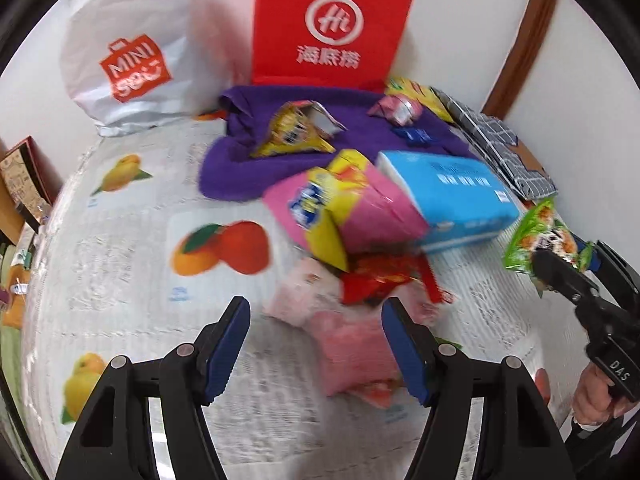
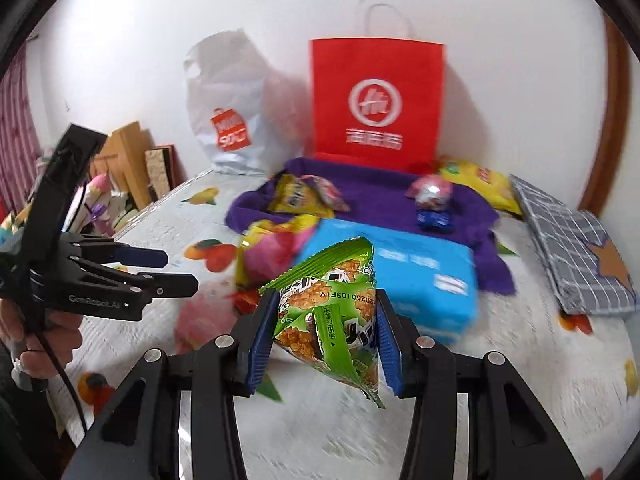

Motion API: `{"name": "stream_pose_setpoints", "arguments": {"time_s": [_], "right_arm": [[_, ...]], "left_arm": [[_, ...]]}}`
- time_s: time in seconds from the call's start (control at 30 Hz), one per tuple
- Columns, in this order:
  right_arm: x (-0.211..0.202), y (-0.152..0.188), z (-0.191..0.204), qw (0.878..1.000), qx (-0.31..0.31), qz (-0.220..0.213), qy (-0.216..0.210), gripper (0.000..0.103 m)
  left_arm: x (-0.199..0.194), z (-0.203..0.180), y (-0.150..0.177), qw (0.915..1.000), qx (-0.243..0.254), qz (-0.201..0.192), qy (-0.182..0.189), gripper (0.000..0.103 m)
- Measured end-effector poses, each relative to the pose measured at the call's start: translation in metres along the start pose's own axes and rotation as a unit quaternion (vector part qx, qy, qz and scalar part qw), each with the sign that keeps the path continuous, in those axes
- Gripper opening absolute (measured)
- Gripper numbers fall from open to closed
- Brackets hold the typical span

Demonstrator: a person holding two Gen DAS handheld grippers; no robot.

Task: Organize snacks
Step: 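Grasp the green snack packet with the right tool and lift it, then grasp the pink white-peach packet with the left tool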

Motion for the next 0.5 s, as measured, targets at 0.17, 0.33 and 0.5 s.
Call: {"name": "stream_pose_setpoints", "arguments": {"time_s": [0.17,0.33,0.5], "right_arm": [[-0.020,0.025,-0.025,1.000,0.012,0.000,0.021,0.046],[-0.023,0.045,-0.029,1.000,0.022,0.001,0.014,0.046],[-0.010,0.056,-0.031,0.999,0.018,0.010,0.026,0.046]], "left_arm": [[0.013,-0.004,0.014,0.9985,-0.048,0.020,0.019,0.067],[0.022,-0.012,0.020,0.9970,-0.064,0.020,0.039,0.068],[0.026,-0.024,0.026,0.9963,-0.055,0.007,0.065,0.044]]}}
Point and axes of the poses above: each gripper's, at about its wrist camera, not at the fingertips, and x roughly the way its jaws point, z to its left, y to its underside, the point moved 7 cm from there along x, roughly the way its jaws point, and after that the axes turned 5 degrees about z, right-handed, at the moved point
